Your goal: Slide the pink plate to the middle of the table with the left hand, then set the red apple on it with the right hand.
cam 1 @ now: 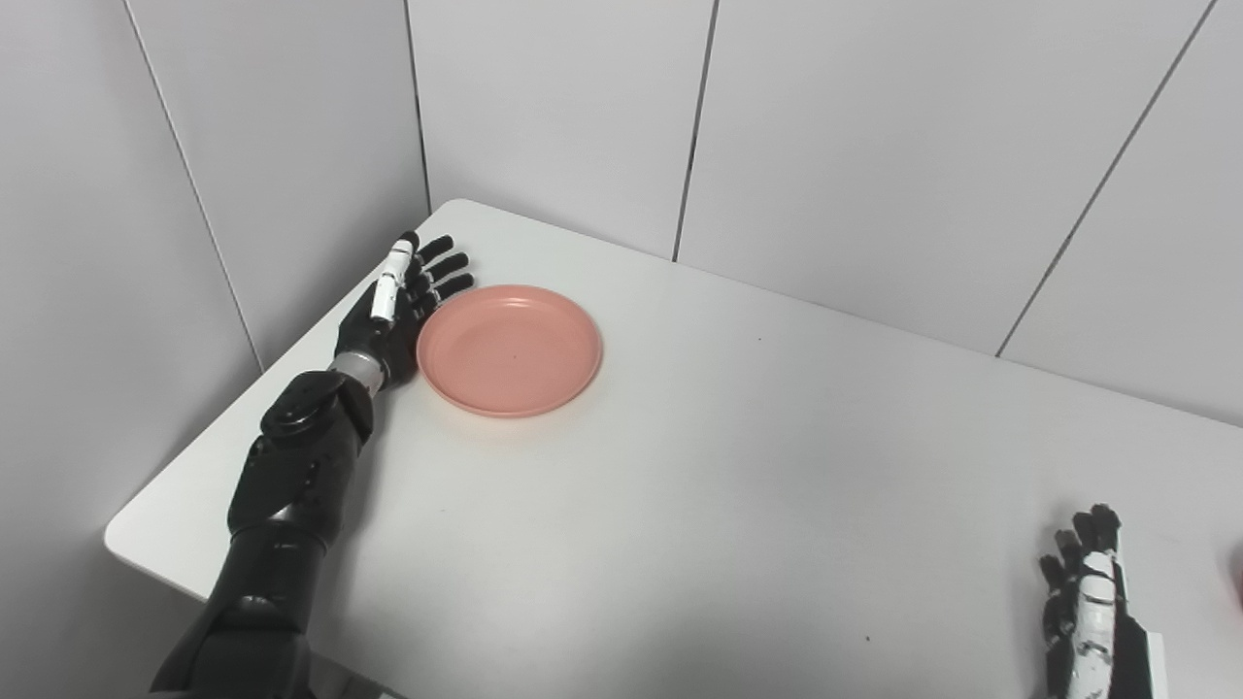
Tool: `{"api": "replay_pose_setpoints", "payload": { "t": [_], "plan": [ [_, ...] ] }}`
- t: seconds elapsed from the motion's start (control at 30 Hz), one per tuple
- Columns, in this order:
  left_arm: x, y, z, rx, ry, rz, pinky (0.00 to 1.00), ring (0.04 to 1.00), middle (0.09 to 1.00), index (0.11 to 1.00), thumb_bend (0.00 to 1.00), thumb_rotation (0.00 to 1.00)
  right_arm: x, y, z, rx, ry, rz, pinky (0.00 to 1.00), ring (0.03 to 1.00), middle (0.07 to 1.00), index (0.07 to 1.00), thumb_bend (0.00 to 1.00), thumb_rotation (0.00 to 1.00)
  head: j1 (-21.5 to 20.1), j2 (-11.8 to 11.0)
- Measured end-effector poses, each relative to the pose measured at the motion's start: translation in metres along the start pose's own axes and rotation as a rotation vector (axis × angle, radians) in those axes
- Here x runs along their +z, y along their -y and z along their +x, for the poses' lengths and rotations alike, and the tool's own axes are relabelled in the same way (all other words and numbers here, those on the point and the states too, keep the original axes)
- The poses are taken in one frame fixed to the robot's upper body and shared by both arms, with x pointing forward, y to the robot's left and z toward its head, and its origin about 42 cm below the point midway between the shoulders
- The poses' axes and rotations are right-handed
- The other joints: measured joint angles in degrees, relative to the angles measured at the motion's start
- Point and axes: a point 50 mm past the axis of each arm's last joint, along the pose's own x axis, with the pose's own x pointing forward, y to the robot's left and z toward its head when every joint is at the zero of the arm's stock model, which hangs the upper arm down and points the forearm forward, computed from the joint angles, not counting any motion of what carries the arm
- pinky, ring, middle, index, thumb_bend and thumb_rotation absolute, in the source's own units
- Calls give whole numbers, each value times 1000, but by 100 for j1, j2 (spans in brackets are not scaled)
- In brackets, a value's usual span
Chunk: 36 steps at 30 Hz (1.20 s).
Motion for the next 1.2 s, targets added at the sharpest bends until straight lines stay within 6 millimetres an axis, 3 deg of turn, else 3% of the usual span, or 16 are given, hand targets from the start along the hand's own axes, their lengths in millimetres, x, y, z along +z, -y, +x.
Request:
{"api": "replay_pose_setpoints", "payload": {
  "t": [0.47,0.8,1.2],
  "plan": [
    [-5,20,-4,-31,-14,-17,853,858,871,853,377,1000,0,0,0,2,0,-2,1000,998,1000,1000,175,1000,-26,18],
    [-14,55,-9,-87,-40,-34,866,866,873,853,363,1000,0,-1,0,2,0,-4,1000,996,1000,999,177,1000,-44,44],
    [-16,66,-10,-96,-54,-19,891,876,881,861,354,1000,0,-1,0,-2,0,2,1000,999,1000,1000,179,1000,-62,53]
  ]
}}
